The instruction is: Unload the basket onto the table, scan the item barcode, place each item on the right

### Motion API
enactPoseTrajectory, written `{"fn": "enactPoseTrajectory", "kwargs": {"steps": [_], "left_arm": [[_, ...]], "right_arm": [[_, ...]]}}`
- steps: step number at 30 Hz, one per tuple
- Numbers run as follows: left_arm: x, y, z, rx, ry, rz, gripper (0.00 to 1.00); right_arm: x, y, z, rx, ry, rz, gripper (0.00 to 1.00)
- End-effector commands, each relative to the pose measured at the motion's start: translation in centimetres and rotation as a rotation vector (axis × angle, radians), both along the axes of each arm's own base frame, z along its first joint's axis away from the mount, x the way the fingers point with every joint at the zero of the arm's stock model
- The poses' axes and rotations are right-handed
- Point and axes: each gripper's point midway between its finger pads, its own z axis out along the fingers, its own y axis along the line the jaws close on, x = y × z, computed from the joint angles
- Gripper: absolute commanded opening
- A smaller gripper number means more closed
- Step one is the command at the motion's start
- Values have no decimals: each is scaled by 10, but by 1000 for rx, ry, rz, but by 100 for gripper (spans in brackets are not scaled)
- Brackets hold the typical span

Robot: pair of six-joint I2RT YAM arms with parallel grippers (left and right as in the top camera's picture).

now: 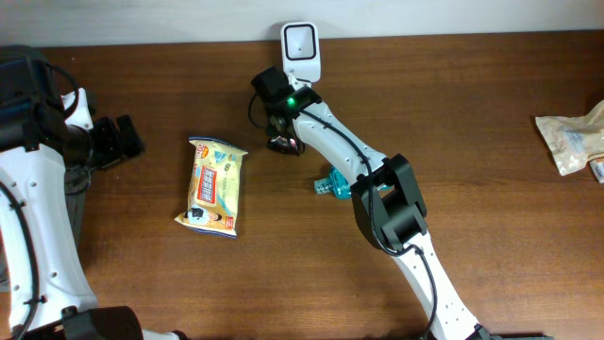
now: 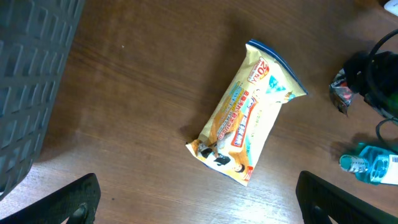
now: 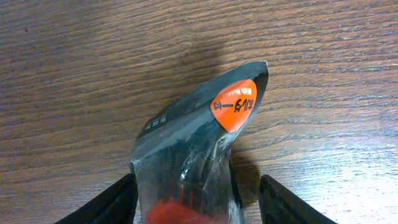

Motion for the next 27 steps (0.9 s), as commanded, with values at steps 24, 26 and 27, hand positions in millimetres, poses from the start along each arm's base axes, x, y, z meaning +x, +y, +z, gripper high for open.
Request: {"fn": "enactPoseTrajectory", "kwargs": {"steps": [24, 26, 27], "left_arm": [[-2, -1, 4, -7, -14, 5, 99], [-2, -1, 4, -7, -13, 5, 99], [-2, -1, 4, -7, -14, 5, 99]], "right_arm": [[1, -11, 46, -32, -33, 77, 32], [5, -14, 56, -31, -49, 83, 31], [7, -16, 61, -30, -55, 85, 31]]}}
